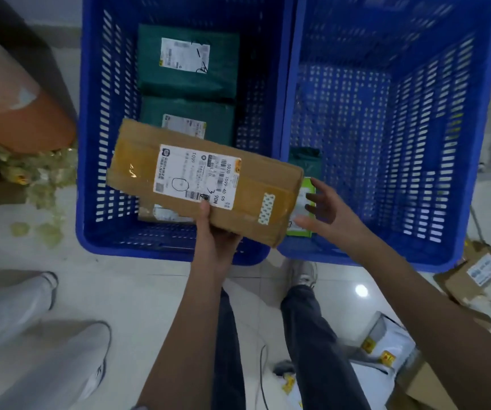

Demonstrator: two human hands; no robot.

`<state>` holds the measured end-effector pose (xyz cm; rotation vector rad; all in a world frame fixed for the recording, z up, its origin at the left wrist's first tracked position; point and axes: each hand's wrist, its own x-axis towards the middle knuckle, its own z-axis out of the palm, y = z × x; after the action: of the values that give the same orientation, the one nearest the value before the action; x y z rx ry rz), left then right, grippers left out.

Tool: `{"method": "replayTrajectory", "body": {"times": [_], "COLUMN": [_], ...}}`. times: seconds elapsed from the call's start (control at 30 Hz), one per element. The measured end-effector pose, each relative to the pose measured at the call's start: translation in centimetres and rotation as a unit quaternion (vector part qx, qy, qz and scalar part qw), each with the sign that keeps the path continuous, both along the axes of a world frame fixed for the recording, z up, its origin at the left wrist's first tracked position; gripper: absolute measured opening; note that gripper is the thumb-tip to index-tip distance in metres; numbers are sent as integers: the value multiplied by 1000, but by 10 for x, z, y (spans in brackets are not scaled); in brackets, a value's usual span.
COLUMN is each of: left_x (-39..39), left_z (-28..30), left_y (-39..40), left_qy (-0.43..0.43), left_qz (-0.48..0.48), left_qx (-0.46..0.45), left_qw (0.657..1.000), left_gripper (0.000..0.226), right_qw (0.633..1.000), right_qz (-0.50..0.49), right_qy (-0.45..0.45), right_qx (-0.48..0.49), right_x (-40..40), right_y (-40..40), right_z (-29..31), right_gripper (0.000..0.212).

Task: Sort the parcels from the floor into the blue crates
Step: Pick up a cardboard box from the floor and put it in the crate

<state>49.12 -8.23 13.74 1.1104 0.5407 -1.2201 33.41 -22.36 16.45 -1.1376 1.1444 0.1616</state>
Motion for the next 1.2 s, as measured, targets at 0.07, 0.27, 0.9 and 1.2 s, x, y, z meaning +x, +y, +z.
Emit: {"method": "replayTrajectory", "body": {"times": [0.07,0.27,0.9,1.2], "left_x": [10,73,232,220], "left_z": [-2,-1,-81,-121], "left_y": [6,35,99,114], "left_qy": [8,37,-235,-234], "left_qz": [-39,-126,-362,-571], "left_qx": [7,31,333,402], "left_qw": [999,991,838,677], "left_gripper": [77,94,80,79], "right_qw": [999,973,974,973], "right_qz": [-28,-204,-86,23], "right_qy": [-10,-24,79,175], "right_qx": [43,105,193,151], "right_x": [17,81,134,136], "right_y": [15,53,29,69], "right_z": [-4,-15,-105,-159], "right_gripper": [119,130,104,77]}}
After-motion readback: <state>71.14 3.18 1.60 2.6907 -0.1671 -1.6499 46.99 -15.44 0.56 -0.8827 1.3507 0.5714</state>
